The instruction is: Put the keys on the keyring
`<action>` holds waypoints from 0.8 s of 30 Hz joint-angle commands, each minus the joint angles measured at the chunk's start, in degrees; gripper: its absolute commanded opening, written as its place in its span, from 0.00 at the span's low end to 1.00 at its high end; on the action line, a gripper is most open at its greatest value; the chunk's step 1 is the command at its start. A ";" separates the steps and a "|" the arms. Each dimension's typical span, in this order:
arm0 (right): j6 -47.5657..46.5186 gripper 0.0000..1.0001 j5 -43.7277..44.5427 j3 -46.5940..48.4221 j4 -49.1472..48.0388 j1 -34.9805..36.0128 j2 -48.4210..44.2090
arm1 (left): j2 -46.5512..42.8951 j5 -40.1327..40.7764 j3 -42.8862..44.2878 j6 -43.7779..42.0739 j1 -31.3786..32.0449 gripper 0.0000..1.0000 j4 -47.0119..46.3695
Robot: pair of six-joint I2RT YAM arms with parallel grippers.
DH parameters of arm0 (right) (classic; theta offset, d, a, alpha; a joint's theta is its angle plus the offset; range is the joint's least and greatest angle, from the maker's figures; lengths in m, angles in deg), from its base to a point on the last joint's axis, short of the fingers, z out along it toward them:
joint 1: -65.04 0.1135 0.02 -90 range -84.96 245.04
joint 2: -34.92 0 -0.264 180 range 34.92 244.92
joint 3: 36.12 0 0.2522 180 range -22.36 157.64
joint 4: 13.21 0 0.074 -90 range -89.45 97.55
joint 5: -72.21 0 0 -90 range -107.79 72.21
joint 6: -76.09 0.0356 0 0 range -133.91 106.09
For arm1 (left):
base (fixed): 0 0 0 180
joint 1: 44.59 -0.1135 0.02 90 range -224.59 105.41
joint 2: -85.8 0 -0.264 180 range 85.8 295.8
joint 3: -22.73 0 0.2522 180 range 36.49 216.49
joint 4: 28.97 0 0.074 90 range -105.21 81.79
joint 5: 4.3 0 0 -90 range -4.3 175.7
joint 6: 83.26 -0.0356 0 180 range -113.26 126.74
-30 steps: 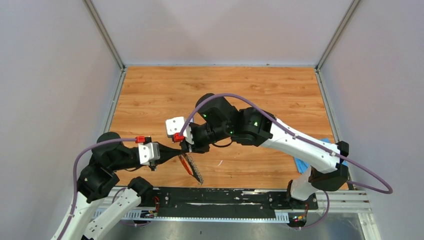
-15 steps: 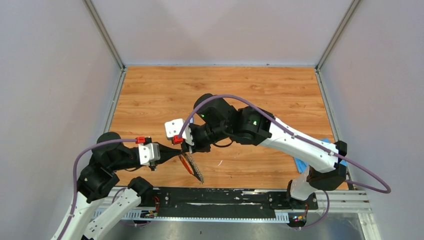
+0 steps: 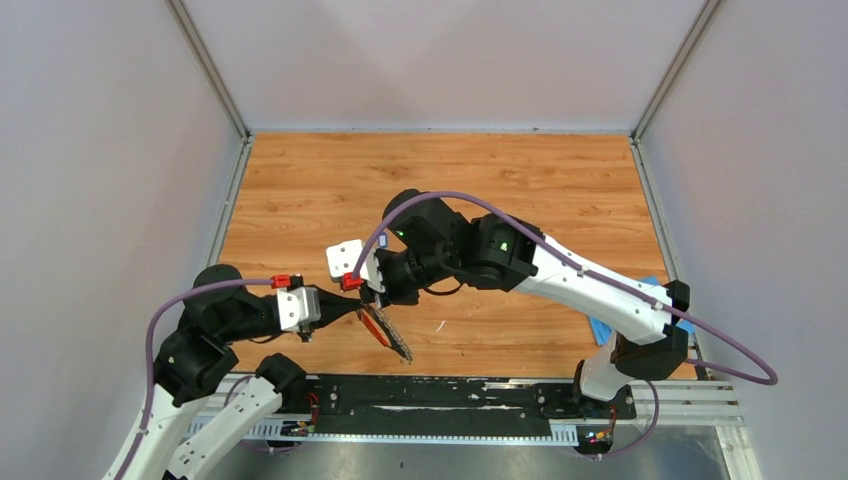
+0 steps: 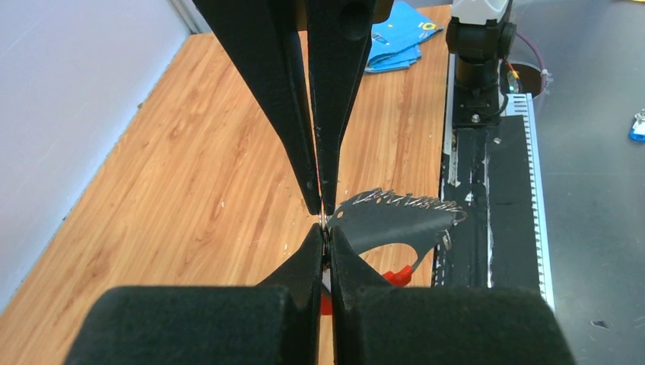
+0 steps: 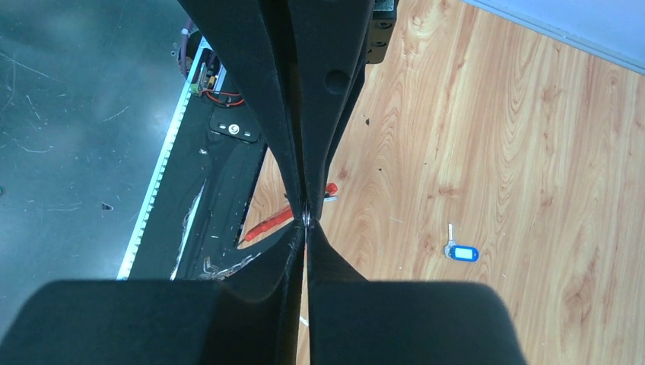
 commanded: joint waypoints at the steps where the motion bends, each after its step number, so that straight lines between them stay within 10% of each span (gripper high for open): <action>1: -0.56 0.06 2.09 1.27 -0.55 0.46 1.30 | -0.90 -2.25 1.48 -0.32 0.16 0.00 -0.28; 24: 1.22 0.00 1.67 -0.53 -3.72 0.54 1.46 | -1.42 -1.23 1.93 -0.98 0.20 0.00 -0.31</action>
